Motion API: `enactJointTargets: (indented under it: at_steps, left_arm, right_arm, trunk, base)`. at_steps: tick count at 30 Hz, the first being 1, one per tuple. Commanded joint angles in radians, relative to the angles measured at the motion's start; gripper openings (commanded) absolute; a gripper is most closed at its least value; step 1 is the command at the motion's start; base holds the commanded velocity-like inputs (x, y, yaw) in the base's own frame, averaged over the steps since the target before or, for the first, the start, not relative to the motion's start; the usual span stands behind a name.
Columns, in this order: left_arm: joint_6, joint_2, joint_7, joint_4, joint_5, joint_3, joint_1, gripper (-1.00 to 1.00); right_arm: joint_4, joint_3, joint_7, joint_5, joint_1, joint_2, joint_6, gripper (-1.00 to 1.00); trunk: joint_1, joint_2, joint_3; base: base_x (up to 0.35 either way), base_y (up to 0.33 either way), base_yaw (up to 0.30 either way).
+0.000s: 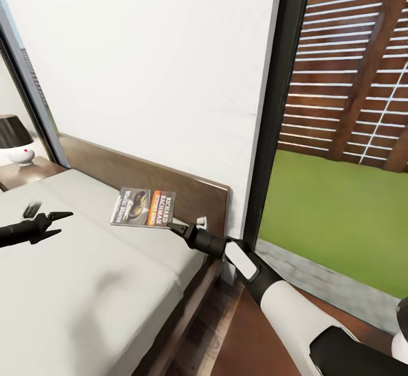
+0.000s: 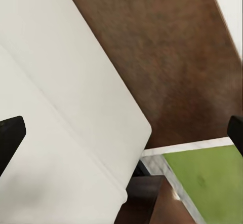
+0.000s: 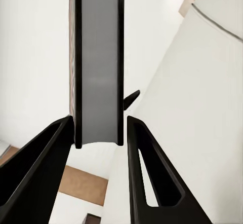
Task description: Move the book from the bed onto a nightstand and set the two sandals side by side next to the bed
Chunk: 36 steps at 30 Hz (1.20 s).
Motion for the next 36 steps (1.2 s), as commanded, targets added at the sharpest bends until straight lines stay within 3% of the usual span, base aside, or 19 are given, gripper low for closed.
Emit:
enactJointTargets:
  at_steps: [1, 27, 36]
  left_arm:
    - [0.007, 0.0, -0.002, 0.0, 0.008, -0.008, -0.001, 1.0]
    - [0.008, 0.0, -0.001, 0.0, 0.008, -0.008, -0.001, 1.0]
    - [0.008, 0.0, 0.001, 0.0, 0.008, -0.009, -0.001, 1.0]
  right_arm:
    - [0.004, 0.001, 0.0, -0.008, -0.001, 0.0, 0.006, -1.0]
    - [0.027, 0.001, 0.007, -0.008, -0.001, 0.0, 0.007, -1.0]
    - [0.028, 0.0, 0.006, -0.008, -0.001, 0.0, 0.004, -1.0]
  trunk:
    - [0.0, 0.0, 0.001]
    - [0.0, 0.0, 0.041]
    - [0.0, 0.0, 0.045]
  base:
    - [0.0, 0.0, 0.0]
    - [0.0, 0.0, 0.0]
    - [0.0, 0.0, 0.0]
